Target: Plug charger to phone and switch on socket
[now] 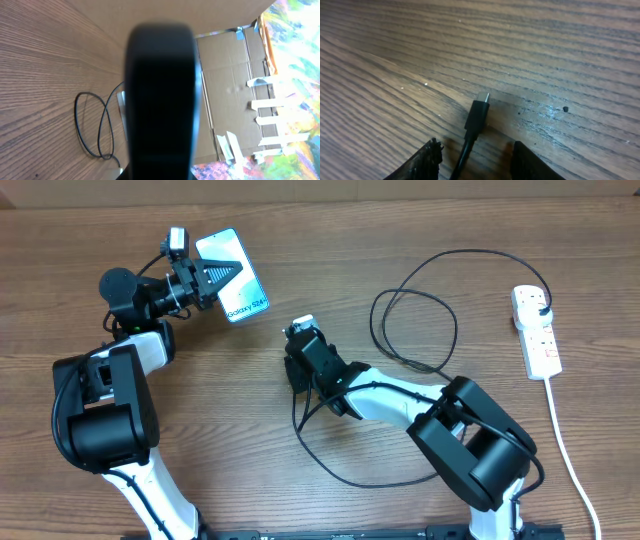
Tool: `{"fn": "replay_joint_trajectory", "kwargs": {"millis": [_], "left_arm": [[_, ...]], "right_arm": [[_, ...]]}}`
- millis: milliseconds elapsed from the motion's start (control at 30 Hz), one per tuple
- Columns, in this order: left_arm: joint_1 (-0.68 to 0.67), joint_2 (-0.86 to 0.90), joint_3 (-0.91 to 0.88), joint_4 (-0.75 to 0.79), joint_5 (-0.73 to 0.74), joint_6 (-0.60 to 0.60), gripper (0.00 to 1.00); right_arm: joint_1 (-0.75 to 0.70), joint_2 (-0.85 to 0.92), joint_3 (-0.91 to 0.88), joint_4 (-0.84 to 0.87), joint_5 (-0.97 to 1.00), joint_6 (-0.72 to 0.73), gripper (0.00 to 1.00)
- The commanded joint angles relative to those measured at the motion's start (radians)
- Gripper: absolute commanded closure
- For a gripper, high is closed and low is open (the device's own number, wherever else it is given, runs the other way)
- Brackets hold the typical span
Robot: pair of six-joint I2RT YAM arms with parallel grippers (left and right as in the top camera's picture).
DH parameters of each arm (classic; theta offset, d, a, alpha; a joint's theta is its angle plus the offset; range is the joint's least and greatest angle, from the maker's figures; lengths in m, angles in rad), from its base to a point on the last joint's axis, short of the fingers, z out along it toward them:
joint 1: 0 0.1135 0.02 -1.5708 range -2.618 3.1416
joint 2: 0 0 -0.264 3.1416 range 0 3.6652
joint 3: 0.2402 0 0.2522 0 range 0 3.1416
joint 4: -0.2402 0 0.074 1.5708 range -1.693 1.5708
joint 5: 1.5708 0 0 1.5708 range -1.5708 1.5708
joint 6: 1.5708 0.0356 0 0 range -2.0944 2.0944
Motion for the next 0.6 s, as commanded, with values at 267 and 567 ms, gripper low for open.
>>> {"fn": "replay_joint_trajectory", "kwargs": {"millis": [267, 567], "left_arm": [[0.005, -0.008, 0.023, 0.008, -0.007, 0.027, 0.96], [0.005, -0.009, 0.023, 0.007, -0.007, 0.027, 0.96]], "right_arm": [[0.010, 0.060, 0.024, 0.010, -0.012, 0.000, 0.66], [0.010, 0.076, 0.024, 0.037, -0.013, 0.004, 0.87]]}}
